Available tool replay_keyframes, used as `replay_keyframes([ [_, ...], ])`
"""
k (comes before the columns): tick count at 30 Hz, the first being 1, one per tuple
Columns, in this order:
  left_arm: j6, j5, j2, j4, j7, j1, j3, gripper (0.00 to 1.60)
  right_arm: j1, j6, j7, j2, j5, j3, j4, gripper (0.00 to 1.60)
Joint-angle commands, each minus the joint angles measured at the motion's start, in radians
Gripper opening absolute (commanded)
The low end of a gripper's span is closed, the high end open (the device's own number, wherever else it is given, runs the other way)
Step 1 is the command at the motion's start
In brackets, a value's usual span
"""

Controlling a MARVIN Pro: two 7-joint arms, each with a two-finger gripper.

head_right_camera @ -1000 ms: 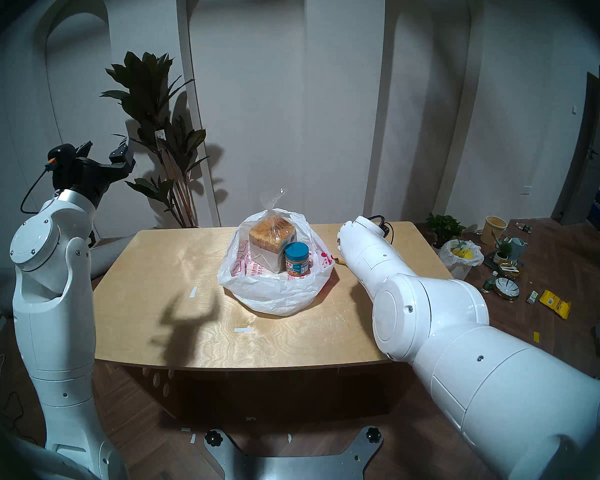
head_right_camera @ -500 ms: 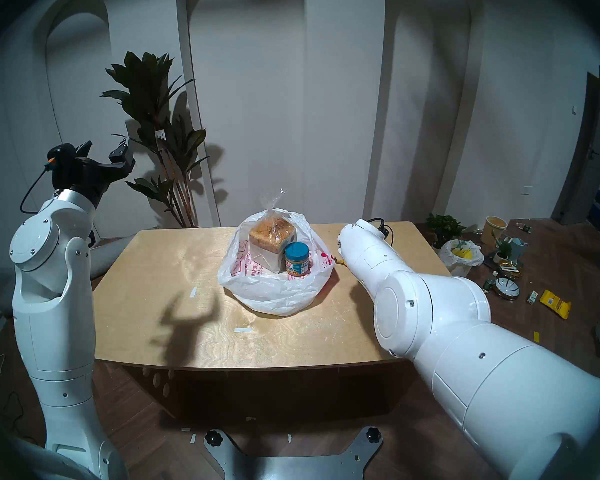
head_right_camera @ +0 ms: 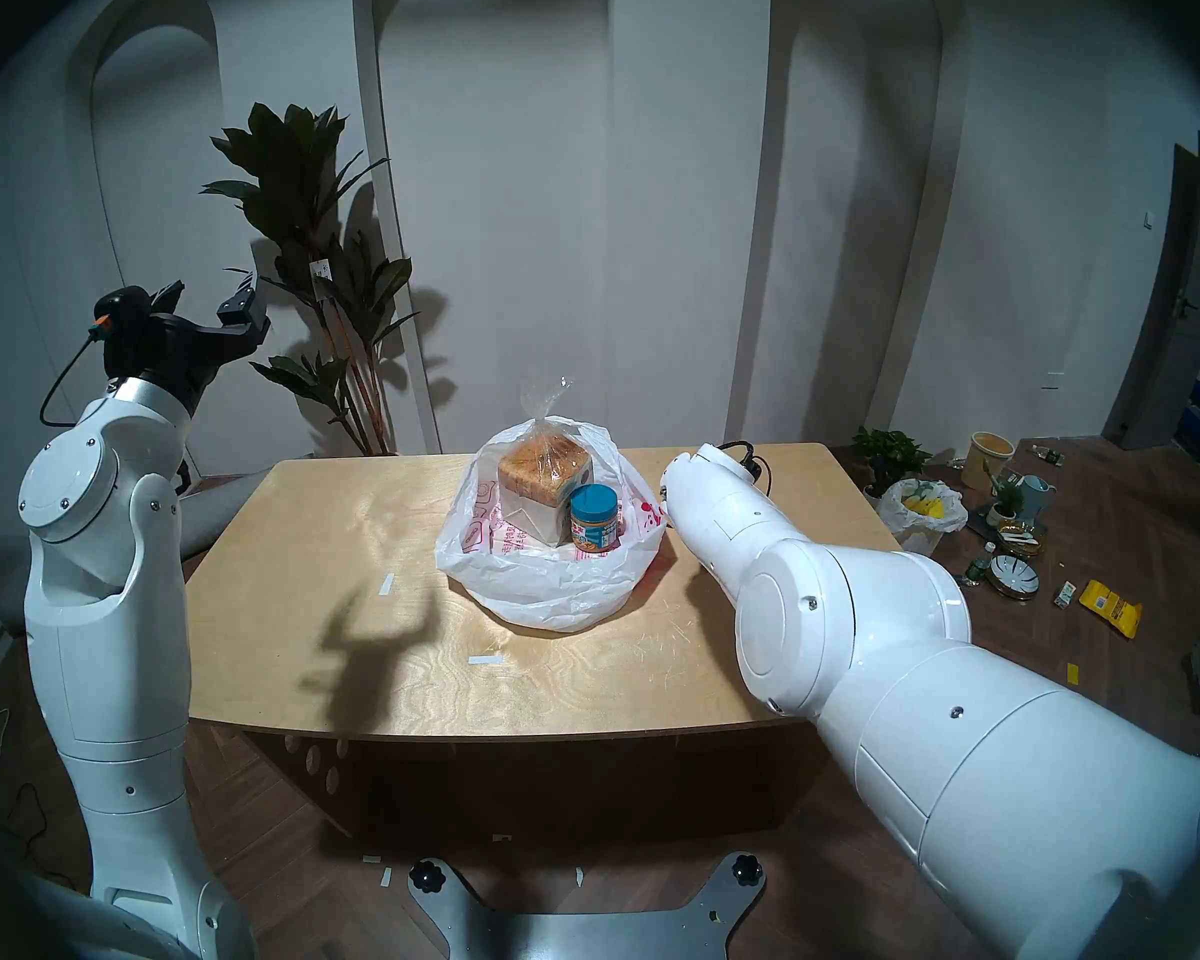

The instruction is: Bag the groceries: heavy items first, fragile items on top

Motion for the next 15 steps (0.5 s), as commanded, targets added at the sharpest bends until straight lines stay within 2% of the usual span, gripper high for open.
replay_keyframes([
  [1,-0.002,-0.003,0.003,-0.018,-0.002,-0.012,-0.001,1.6,0.041,-0.016,0.005,-0.034,0.004,-0.001,-0.008,1.6],
  [15,-0.002,-0.003,0.003,-0.015,-0.001,-0.011,-0.001,1.6,0.094,-0.011,0.014,-0.066,0.01,-0.015,-0.012,1.6],
])
